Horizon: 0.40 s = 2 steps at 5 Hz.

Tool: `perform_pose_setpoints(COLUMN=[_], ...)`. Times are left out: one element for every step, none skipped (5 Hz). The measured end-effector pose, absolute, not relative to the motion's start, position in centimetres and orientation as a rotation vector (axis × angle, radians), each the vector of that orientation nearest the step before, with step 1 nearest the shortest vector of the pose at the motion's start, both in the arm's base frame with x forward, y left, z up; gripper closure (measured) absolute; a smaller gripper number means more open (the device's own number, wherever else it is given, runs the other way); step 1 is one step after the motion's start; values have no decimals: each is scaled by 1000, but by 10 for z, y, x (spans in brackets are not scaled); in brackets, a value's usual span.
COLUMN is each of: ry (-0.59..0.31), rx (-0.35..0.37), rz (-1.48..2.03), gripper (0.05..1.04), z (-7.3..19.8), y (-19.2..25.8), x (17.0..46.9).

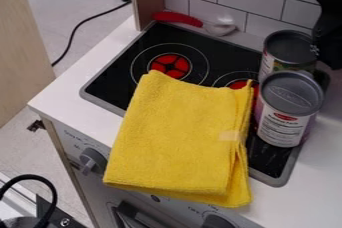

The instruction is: Move one of the cans to the upper left corner of the left burner.

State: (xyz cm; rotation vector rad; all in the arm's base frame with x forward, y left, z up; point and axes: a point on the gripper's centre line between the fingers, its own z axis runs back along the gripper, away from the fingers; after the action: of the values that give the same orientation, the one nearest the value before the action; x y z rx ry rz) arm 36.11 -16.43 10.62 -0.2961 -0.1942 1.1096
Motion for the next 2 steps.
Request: perform_pose_setpoints(ry=[-142,-118], rx=[-284,-331], rz=[1182,1276], gripper=[85,85], z=[92,93], y=[-163,-154], x=[361,368])
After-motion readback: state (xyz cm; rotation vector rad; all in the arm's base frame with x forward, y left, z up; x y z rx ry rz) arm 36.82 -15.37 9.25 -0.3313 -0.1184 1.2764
